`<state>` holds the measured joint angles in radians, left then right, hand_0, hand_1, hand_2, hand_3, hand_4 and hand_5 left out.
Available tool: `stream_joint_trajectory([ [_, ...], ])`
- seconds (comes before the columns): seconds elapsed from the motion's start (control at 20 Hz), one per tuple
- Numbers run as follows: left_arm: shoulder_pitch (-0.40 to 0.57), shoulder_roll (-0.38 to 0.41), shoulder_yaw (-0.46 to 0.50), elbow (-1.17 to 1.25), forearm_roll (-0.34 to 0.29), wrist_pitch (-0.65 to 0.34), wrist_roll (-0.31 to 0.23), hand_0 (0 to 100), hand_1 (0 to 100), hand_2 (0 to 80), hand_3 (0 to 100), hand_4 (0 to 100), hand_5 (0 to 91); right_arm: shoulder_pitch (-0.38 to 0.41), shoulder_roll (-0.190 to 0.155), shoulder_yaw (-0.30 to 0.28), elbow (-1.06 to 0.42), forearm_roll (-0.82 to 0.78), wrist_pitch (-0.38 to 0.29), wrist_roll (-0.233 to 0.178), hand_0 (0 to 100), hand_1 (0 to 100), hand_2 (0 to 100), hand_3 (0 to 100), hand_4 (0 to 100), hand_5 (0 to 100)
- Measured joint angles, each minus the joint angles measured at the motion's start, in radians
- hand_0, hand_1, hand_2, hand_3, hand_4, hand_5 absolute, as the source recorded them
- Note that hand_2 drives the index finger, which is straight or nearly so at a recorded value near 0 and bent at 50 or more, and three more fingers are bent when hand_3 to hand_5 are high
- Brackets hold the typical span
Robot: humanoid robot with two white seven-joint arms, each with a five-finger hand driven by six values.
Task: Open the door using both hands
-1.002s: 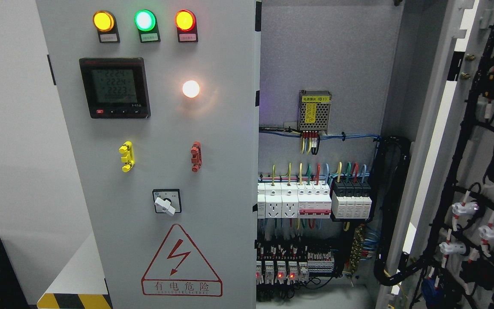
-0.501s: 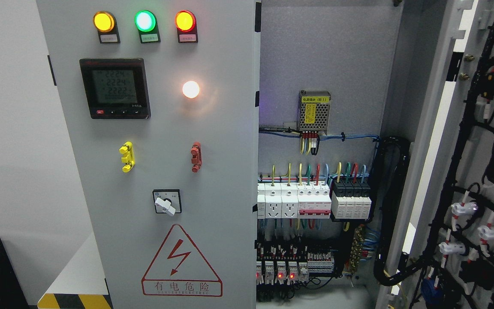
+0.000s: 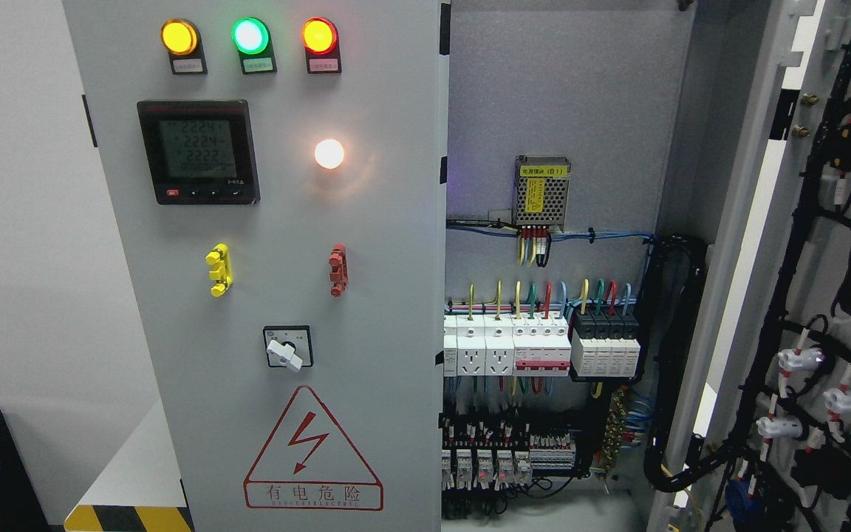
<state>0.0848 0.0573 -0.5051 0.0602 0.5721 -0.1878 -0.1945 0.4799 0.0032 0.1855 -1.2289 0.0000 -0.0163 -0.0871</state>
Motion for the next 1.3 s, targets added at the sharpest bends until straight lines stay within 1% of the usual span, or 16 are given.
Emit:
stream_joint_trajectory([
  [0.35, 0.001, -0.003, 0.022, 0.001, -0.058, 0.0, 0.0, 0, 0, 0.0, 0, 0, 0.0, 0.01, -0.062, 0.037, -0.304, 0.0, 0.0, 0.0, 0, 0, 0, 0, 0, 0],
  [0.5, 0.001, -0.004, 0.037, 0.001, -0.084, -0.002, 0.0, 0, 0, 0.0, 0, 0, 0.0, 0.012, -0.086, 0.05, -0.412, 0.0, 0.0, 0.0, 0, 0, 0, 0, 0, 0],
  [0.7, 0.001, -0.005, 0.052, 0.002, -0.102, -0.006, 0.0, 0, 0, 0.0, 0, 0, 0.0, 0.008, -0.114, 0.072, -0.542, 0.0, -0.002, 0.0, 0, 0, 0, 0, 0, 0],
  [0.75, 0.001, -0.006, 0.055, 0.003, -0.105, -0.005, 0.0, 0, 0, 0.0, 0, 0, 0.0, 0.005, -0.121, 0.078, -0.568, 0.0, -0.012, 0.0, 0, 0, 0, 0, 0, 0],
  [0.85, 0.001, -0.006, 0.063, 0.003, -0.109, -0.001, 0.0, 0, 0, 0.0, 0, 0, 0.0, -0.001, -0.132, 0.088, -0.615, 0.0, -0.061, 0.0, 0, 0, 0, 0, 0, 0],
  [1.0, 0.001, -0.006, 0.077, 0.004, -0.113, 0.002, 0.0, 0, 0, 0.0, 0, 0, 0.0, -0.017, -0.147, 0.102, -0.673, 0.0, -0.162, 0.001, 0, 0, 0, 0, 0, 0],
  [1.05, 0.001, -0.006, 0.081, 0.004, -0.114, 0.002, 0.0, 0, 0, 0.0, 0, 0, 0.0, -0.024, -0.15, 0.107, -0.69, 0.0, -0.183, 0.003, 0, 0, 0, 0, 0, 0],
  [1.15, -0.001, -0.005, 0.088, 0.004, -0.116, 0.002, -0.001, 0, 0, 0.0, 0, 0, 0.0, -0.041, -0.156, 0.114, -0.717, 0.0, -0.212, 0.004, 0, 0, 0, 0, 0, 0],
  [1.3, -0.003, -0.005, 0.102, 0.005, -0.118, 0.002, -0.003, 0, 0, 0.0, 0, 0, 0.0, -0.075, -0.161, 0.124, -0.752, 0.0, -0.228, 0.0, 0, 0, 0, 0, 0, 0],
])
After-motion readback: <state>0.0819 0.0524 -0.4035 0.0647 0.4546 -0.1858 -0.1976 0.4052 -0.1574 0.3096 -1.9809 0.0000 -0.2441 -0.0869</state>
